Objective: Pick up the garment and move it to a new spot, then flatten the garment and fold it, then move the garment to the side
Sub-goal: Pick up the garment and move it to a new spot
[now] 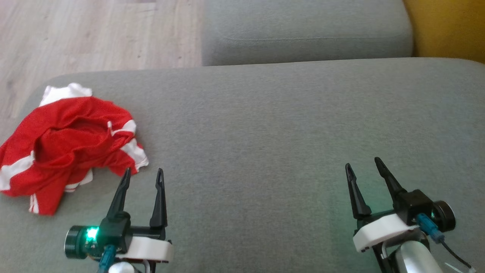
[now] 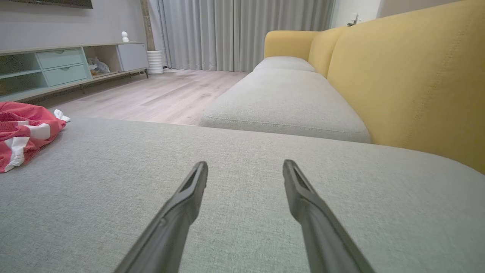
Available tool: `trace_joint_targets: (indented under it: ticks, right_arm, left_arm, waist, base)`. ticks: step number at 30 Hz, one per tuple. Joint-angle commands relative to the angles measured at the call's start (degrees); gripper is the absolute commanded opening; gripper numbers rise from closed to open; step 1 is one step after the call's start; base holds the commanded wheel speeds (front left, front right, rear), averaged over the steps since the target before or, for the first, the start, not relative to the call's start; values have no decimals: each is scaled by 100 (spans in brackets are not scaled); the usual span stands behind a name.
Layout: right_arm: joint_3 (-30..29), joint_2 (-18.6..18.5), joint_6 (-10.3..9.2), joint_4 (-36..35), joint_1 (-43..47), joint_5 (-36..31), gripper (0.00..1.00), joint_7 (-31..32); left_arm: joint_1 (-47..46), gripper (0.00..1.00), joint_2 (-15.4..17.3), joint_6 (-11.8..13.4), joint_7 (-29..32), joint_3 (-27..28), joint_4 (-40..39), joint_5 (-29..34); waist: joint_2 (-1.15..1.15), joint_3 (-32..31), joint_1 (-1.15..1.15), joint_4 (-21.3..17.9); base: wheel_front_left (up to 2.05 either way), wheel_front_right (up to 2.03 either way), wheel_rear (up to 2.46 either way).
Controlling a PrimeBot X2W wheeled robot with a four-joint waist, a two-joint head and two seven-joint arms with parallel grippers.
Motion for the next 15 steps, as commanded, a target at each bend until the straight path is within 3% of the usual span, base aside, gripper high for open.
trace_joint_targets:
  ticks: [1, 7, 15]
  right_arm:
    - [124, -50, 23, -186, -260, 13, 100, -75]
    - [106, -50, 23, -211, -237, -58, 100, -75]
    - [103, -50, 23, -213, -212, -154, 100, -75]
  left_arm:
    - [-286, 100, 29, 11, -55, 194, -167, 31]
    - [-320, 100, 24, 59, -55, 176, -174, -10]
    - [-267, 100, 20, 169, -55, 180, -216, -99]
  waist:
    - [0, 29, 0, 113]
    - [0, 59, 0, 683]
    - [0, 77, 0, 1782]
  base:
    - [0, 0, 0]
    - [0, 0, 0]
    - [0, 0, 0]
